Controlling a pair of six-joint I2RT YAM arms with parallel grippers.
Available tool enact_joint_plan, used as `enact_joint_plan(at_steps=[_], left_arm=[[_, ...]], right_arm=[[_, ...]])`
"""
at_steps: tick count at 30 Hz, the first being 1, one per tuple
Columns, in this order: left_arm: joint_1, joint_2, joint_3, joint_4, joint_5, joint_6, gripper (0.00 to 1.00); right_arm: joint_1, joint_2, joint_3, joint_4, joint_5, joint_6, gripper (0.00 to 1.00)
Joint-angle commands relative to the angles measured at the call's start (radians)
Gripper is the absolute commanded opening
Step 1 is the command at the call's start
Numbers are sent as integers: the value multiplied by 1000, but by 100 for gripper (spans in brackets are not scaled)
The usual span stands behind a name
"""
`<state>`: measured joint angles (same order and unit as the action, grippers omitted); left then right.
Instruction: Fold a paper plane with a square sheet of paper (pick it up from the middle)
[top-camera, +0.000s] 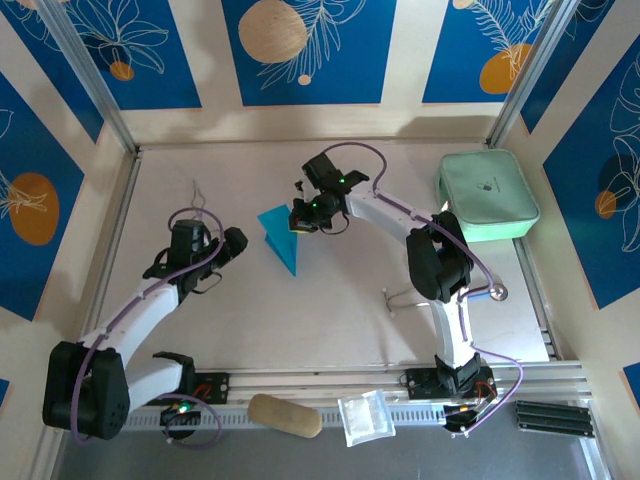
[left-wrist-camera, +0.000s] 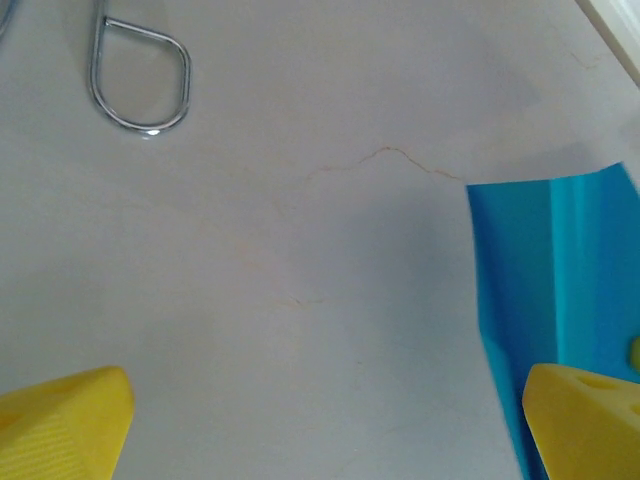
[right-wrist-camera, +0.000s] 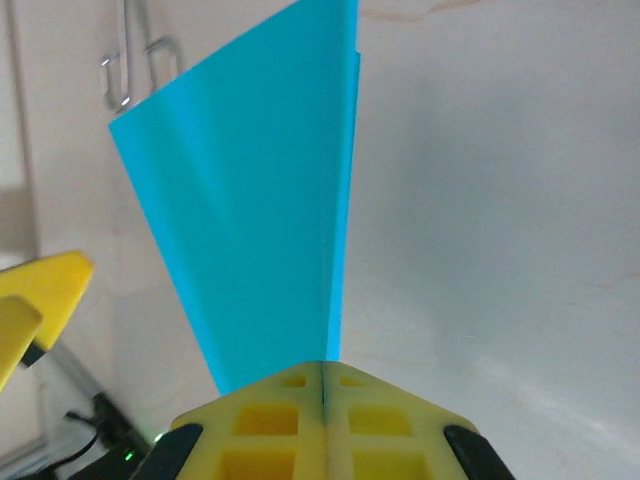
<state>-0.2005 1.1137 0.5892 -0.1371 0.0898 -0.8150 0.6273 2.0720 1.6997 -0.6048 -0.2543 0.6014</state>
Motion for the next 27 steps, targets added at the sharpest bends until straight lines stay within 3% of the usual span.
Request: enact_joint_plan(at_steps=[1, 9, 15, 21, 27], left_arm=[[10, 5, -26, 73, 86, -42, 96], [-6, 168, -50, 295, 273, -145, 71], [-52, 302, -30, 395, 315, -193, 48], [-77, 376, -23, 501, 333, -227, 47], [-112, 449, 7, 533, 348, -243, 37]], right_arm=[[-27, 20, -66, 141, -201, 8, 0], [-63, 56, -186, 247, -265, 37, 0], [-77, 66, -224, 270, -273, 44, 0], [-77, 73, -227, 264, -270, 40, 0], [-77, 79, -222, 261, -271, 41, 0]])
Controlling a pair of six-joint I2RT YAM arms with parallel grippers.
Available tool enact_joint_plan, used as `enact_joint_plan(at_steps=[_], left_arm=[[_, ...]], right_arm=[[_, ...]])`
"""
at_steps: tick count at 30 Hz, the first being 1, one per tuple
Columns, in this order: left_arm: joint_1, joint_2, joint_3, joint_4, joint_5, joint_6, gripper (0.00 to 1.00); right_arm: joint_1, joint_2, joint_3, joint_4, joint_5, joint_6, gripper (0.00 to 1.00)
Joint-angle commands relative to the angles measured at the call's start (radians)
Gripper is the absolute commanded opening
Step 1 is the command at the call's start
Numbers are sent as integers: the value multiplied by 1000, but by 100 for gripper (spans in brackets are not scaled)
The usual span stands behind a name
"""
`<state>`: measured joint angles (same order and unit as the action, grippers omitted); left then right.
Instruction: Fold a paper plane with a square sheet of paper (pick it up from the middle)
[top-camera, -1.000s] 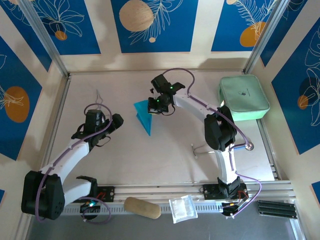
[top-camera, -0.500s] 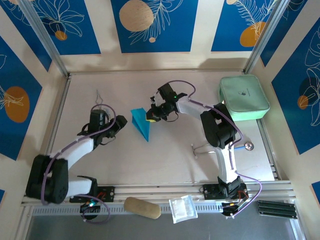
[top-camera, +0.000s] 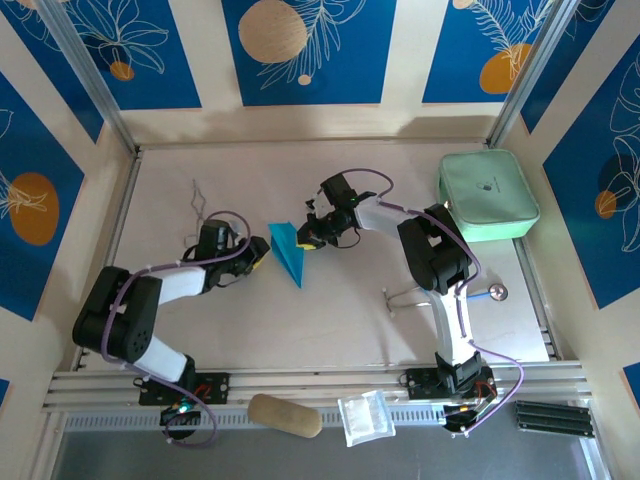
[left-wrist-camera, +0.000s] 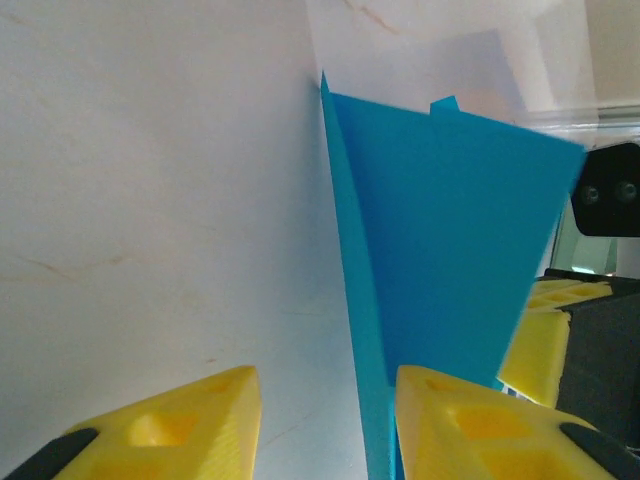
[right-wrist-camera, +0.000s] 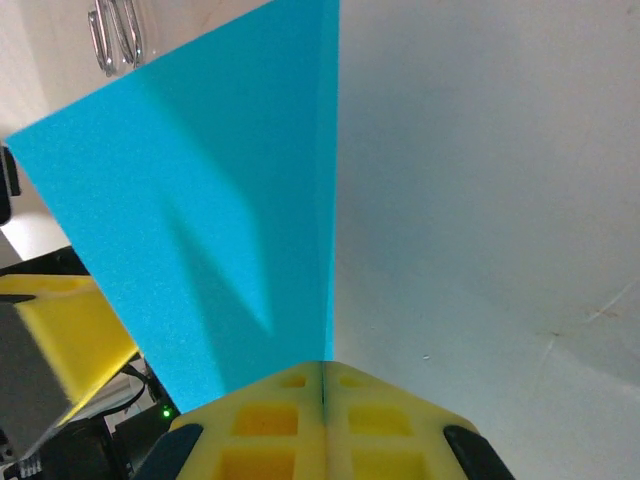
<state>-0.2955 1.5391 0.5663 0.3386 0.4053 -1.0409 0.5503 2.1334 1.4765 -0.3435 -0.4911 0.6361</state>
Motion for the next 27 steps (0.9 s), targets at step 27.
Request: enact_joint_plan(at_steps=[27], left_arm=[[-44, 144, 133, -14, 63, 34, 0]], right_arm=[[-32, 69, 81, -133, -79, -145, 21]])
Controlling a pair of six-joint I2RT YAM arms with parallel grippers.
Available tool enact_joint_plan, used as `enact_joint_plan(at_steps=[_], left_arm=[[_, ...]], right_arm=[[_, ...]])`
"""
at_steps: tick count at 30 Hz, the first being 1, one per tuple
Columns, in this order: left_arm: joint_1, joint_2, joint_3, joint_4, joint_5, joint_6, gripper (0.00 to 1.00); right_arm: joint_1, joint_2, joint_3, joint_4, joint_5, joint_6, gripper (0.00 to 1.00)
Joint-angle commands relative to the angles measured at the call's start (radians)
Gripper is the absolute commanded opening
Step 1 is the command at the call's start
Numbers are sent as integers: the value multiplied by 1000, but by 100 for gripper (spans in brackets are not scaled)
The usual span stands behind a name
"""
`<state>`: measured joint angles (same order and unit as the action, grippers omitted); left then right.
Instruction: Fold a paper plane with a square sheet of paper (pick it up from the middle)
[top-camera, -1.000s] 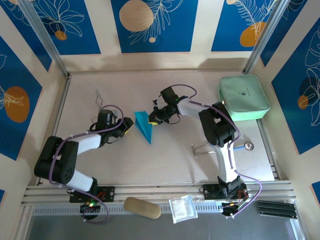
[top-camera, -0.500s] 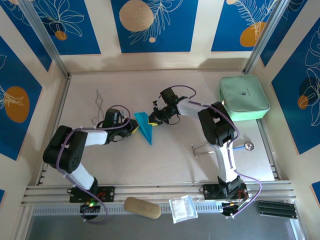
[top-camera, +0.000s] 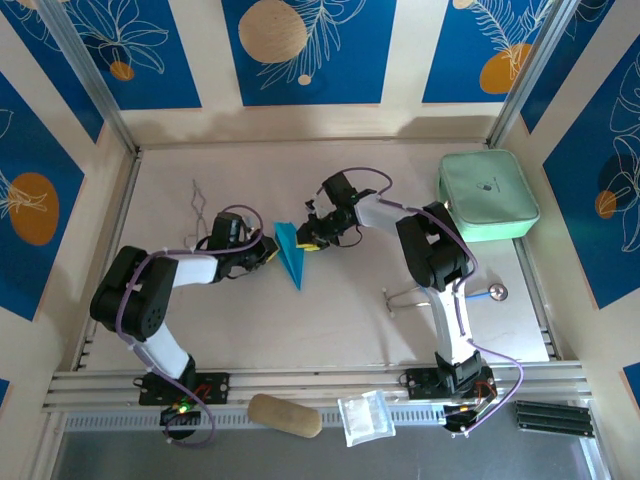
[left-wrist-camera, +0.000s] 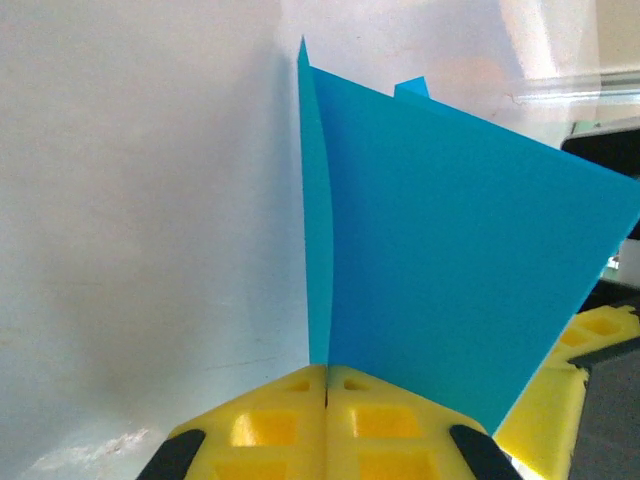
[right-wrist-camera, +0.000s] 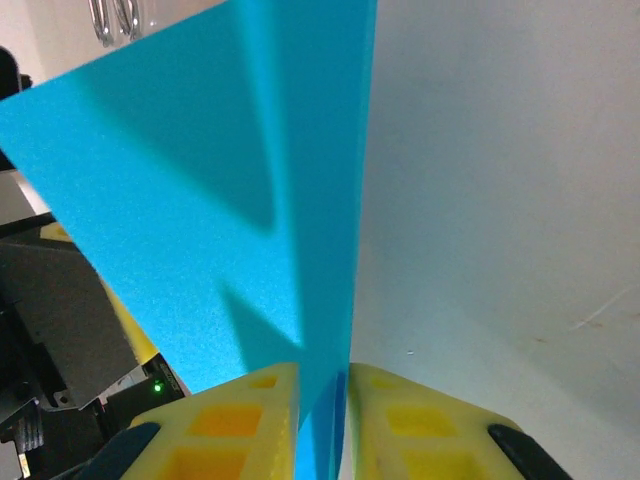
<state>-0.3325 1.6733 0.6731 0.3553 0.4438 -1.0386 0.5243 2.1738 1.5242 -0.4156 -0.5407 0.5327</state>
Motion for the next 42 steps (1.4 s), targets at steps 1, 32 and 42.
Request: enact_joint_plan(at_steps=[1, 32, 42], left_arm=[[-7, 11, 28, -35, 25, 34, 0], [-21, -81, -52, -122, -116, 12, 13], [-67, -275, -6, -379, -216, 69, 36]], right_arm=[[-7, 31, 34, -64, -26, -40, 20], [-57, -77, -185, 129, 69, 98, 8], [-43, -79, -176, 121, 74, 89, 8]])
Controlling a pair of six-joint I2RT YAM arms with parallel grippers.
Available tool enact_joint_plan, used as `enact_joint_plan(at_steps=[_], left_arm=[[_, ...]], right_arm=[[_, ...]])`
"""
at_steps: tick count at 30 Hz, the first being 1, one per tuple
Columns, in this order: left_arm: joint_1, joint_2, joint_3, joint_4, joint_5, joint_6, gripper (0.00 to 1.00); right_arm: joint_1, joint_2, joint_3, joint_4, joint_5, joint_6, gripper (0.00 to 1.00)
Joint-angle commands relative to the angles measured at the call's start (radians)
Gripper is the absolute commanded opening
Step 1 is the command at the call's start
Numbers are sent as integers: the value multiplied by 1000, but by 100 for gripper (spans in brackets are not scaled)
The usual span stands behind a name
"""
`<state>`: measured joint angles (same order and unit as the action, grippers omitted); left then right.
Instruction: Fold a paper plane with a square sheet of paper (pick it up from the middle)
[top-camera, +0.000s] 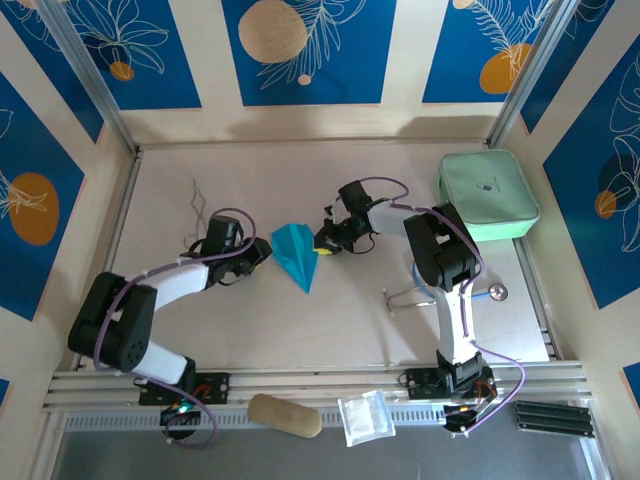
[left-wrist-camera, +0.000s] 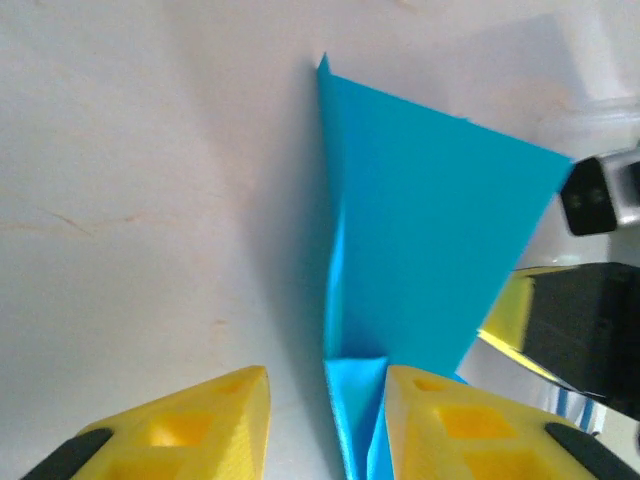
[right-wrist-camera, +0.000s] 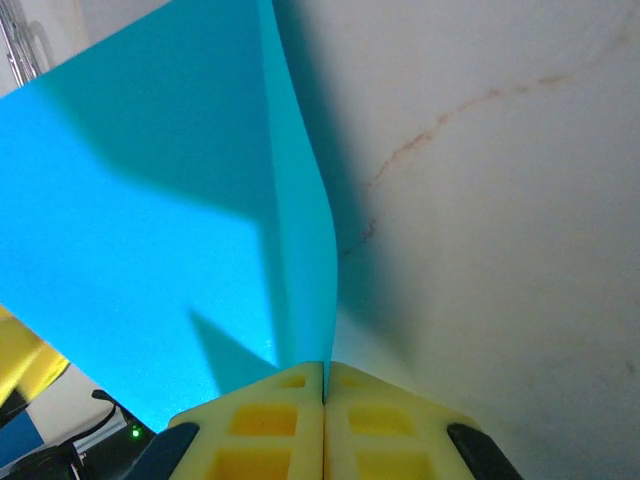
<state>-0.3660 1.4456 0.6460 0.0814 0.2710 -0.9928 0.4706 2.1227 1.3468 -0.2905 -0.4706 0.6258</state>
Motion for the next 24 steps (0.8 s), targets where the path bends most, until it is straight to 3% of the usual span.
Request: enact_joint_plan(at_steps=[1, 8, 16, 24], left_arm=[[-48, -59, 19, -113, -47, 16, 36], [-155, -25, 27, -64, -52, -37, 34], [-164, 91, 71, -19, -37, -33, 32], [-166, 104, 80, 23, -1, -41, 25]], right_arm=[[12, -29, 1, -5, 8, -5, 8], [20, -24, 5, -10, 16, -5, 8], [21, -17, 7, -9, 11, -8, 8], [21, -17, 6, -7, 8, -9, 8]])
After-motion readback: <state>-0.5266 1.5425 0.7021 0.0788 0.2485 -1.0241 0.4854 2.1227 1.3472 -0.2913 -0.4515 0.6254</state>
